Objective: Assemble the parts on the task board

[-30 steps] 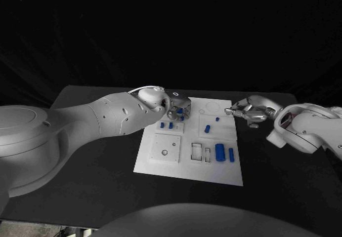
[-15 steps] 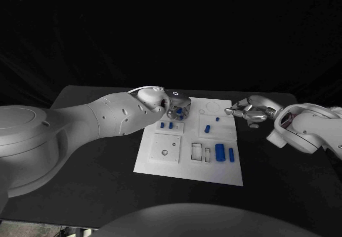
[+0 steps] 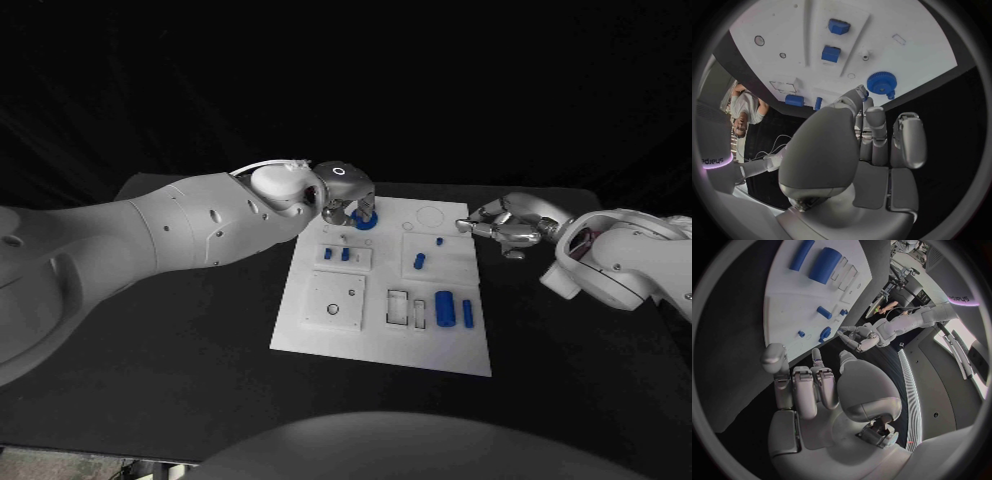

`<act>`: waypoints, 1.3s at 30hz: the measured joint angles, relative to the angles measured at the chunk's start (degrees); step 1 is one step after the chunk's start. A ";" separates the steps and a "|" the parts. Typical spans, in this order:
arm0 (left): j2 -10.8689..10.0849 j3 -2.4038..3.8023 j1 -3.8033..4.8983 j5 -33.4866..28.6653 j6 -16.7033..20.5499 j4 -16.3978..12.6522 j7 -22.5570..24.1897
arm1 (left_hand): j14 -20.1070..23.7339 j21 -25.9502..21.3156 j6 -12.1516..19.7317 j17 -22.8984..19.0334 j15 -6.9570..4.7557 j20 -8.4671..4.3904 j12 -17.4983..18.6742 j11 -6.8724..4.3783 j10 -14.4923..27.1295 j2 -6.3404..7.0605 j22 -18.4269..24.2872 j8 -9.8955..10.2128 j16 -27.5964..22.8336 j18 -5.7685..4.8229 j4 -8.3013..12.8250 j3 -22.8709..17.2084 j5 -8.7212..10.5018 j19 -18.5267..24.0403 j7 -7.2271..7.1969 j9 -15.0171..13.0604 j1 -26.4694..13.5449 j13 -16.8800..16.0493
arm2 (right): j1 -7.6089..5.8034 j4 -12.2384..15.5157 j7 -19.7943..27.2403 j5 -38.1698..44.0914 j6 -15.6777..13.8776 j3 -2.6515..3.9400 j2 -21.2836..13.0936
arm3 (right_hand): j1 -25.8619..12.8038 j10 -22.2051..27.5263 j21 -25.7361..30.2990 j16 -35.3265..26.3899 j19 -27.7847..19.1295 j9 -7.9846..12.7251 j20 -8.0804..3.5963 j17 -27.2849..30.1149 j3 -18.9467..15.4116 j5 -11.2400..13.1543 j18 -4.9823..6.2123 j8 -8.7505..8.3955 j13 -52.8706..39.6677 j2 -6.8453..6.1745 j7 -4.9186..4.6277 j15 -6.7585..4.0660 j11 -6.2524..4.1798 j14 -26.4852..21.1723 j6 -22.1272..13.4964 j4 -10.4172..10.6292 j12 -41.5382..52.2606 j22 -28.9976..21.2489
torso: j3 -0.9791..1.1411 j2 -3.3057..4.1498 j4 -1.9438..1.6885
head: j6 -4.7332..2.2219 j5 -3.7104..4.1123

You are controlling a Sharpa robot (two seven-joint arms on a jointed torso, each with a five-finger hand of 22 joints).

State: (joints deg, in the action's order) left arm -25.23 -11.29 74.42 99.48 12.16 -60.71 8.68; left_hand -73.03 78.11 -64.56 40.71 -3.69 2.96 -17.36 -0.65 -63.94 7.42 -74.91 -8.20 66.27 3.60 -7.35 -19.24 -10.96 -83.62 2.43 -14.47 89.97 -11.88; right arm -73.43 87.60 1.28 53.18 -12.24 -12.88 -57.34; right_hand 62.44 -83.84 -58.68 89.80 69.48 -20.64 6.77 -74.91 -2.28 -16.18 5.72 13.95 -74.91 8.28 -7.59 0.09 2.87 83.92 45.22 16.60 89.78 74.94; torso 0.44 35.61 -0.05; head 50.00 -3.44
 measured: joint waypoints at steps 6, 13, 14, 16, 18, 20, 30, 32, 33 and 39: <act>-3.07 -0.38 0.80 0.08 -0.03 -2.79 -1.06 | 0.00 -0.18 0.20 -0.67 0.00 0.00 0.39 -0.01 -0.08 0.04 0.00 0.27 -0.38 -0.01 -0.08 -0.08 0.44 0.00 -0.20 0.15 -0.08 0.04 | 0.22 -0.10 0.00 -0.07 0.08 0.00 0.04 | 0.00 0.00 0.00 0.00 0.00 0.00 0.00 0.00 0.00 0.00 0.00 0.00 0.00 0.00 0.00 0.00 0.00 0.00 0.00 0.00 0.00 0.00 | -0.02 -0.01 -0.01 | 0.00 0.03; -4.87 -0.80 0.73 -0.05 -0.63 -3.87 -1.99 | 0.00 -0.35 0.20 -1.06 0.00 0.00 0.54 -0.01 -0.08 -0.17 0.00 0.27 -0.72 -0.01 -0.23 -0.23 0.72 0.00 -0.20 0.22 -0.77 0.23 | 0.76 -0.14 0.01 -0.19 0.19 0.01 -0.02 | 0.00 0.00 0.00 0.00 0.00 0.00 0.00 0.00 0.00 0.00 0.00 0.00 0.00 0.00 0.00 0.00 0.00 0.00 0.00 0.00 0.00 -0.01 | -0.09 0.01 -0.02 | 0.00 -0.16; -4.98 -0.83 0.68 -0.12 -0.69 -3.87 -2.08 | 0.00 -0.35 0.20 -1.15 0.00 0.00 0.55 -0.01 -0.08 -0.17 0.00 0.27 -0.72 -0.01 -0.23 -0.23 0.72 0.00 -0.20 0.24 -0.77 0.24 | 0.80 -0.16 0.01 -0.20 0.21 0.01 -0.02 | 0.00 0.00 0.00 0.00 0.00 0.00 0.00 0.00 0.00 0.00 0.00 0.00 0.00 0.00 0.00 0.00 0.00 0.00 0.00 0.00 0.00 -0.01 | -0.09 0.02 -0.03 | 0.00 -0.18; -5.08 -0.88 0.56 -0.30 -0.83 -3.83 -2.25 | 0.00 -0.35 0.20 -1.15 0.00 0.00 0.55 -0.01 -0.07 -0.17 0.00 0.27 -0.72 -0.01 -0.23 -0.23 0.72 0.00 -0.20 0.27 -0.77 0.30 | 0.84 -0.19 0.02 -0.22 0.22 0.01 -0.02 | 0.00 0.00 0.00 0.00 0.00 0.00 0.00 0.00 0.00 0.00 0.00 0.00 0.00 0.00 0.00 0.00 0.00 0.00 0.00 0.00 0.00 -0.01 | -0.09 0.03 -0.02 | 0.00 -0.25; -5.07 -0.91 0.40 -0.58 -0.99 -3.68 -2.36 | 0.00 -0.35 0.20 -1.22 0.00 0.00 0.55 -0.01 -0.07 -0.17 0.00 0.27 -0.72 -0.01 -0.23 -0.23 0.99 0.00 -0.20 0.27 -0.77 0.35 | 0.89 -0.20 0.03 -0.25 0.24 0.00 -0.01 | 0.00 0.00 0.00 0.00 0.00 0.00 0.00 0.00 0.00 0.00 0.00 0.00 0.00 0.00 0.00 0.00 0.00 0.00 0.00 0.00 0.00 -0.01 | -0.09 0.06 -0.01 | 0.00 -0.32; -5.00 -0.93 0.27 -0.81 -1.11 -3.46 -2.42 | 0.00 -0.35 0.20 -1.28 0.00 0.00 0.56 -0.01 -0.07 -0.17 0.00 0.27 -0.72 0.00 -0.23 -0.23 1.00 0.00 -0.20 0.27 -0.77 0.35 | 0.91 -0.20 0.04 -0.27 0.26 0.00 0.02 | 0.00 0.00 0.00 0.00 0.00 0.00 0.00 0.00 0.00 0.00 0.00 0.00 0.00 0.00 0.00 0.00 0.00 0.00 0.00 0.00 0.00 -0.01 | -0.08 0.07 0.01 | 0.00 -0.35; -4.33 -0.98 -0.41 -1.86 -1.72 -2.29 -2.46 | 0.00 -0.58 0.41 -1.48 0.00 0.00 0.94 0.01 -0.05 -0.17 0.00 0.49 -0.72 0.00 -0.39 -0.38 1.11 0.00 0.01 0.38 -0.77 0.35 | 0.96 -0.20 0.05 -0.34 0.29 0.00 0.04 | 0.00 0.00 0.00 0.00 0.00 0.00 0.00 -0.04 0.00 0.00 0.00 0.00 0.00 0.00 0.00 0.00 0.00 0.00 0.00 0.00 0.00 -0.02 | -0.05 0.10 0.08 | 0.00 -0.41; -4.16 -0.99 -0.56 -2.02 -1.86 -2.08 -2.46 | 0.00 -0.58 0.41 -1.58 0.00 0.00 0.95 0.01 -0.04 -0.17 0.00 0.49 -0.86 -0.01 -0.39 -0.38 1.11 0.00 0.01 0.38 -0.76 0.35 | 0.96 -0.20 0.06 -0.34 0.30 0.00 0.04 | 0.00 0.00 0.00 0.00 0.00 0.00 0.00 -0.04 0.00 0.00 0.00 0.00 0.00 0.00 0.00 0.00 0.00 0.00 0.00 0.00 0.00 -0.02 | -0.05 0.09 0.08 | 0.00 -0.36; -4.09 -0.99 -0.60 -2.08 -1.92 -2.00 -2.46 | 0.00 -0.58 0.41 -1.69 0.00 0.00 0.95 0.01 -0.04 -0.17 0.00 0.48 -1.03 -0.01 -0.40 -0.38 1.11 0.00 0.01 0.38 -0.76 0.35 | 0.96 -0.21 0.06 -0.35 0.30 0.01 0.03 | 0.00 0.00 0.00 0.00 0.00 0.00 0.00 -0.04 0.00 0.00 0.00 0.00 0.00 0.00 0.00 0.00 0.00 0.00 0.00 0.00 0.00 -0.02 | -0.04 0.09 0.08 | 0.00 -0.36; -3.58 -1.00 -0.73 -2.48 -2.30 -1.60 -2.38 | 0.00 -0.89 0.41 -2.08 0.00 0.00 0.95 0.02 -0.03 -0.16 0.00 0.72 -1.05 -0.01 -0.40 -0.38 1.15 0.00 0.01 0.43 -0.76 0.36 | 0.97 -0.24 0.06 -0.37 0.32 0.02 0.04 | 0.00 0.00 0.00 0.00 0.00 0.00 0.00 -0.04 0.00 0.00 0.00 0.00 0.00 0.00 0.00 0.00 0.00 0.00 0.00 0.00 0.00 -0.03 | -0.04 0.08 0.08 | 0.00 -0.28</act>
State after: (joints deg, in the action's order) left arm -28.81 -12.29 73.69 96.99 9.85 -62.31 6.30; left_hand -73.02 77.21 -64.15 38.63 -3.69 2.96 -16.41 -0.63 -63.98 7.26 -74.91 -7.49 65.22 3.59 -7.75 -19.61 -9.81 -83.63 2.43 -14.04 89.20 -11.52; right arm -72.46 87.36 1.34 52.81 -11.92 -12.86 -57.31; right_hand 62.44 -83.84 -58.68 89.80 69.48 -20.64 6.77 -74.95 -2.28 -16.18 5.72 13.95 -74.91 8.28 -7.59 0.09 2.87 83.92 45.21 16.60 89.78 74.92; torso 0.40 35.68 0.03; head 50.00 -3.72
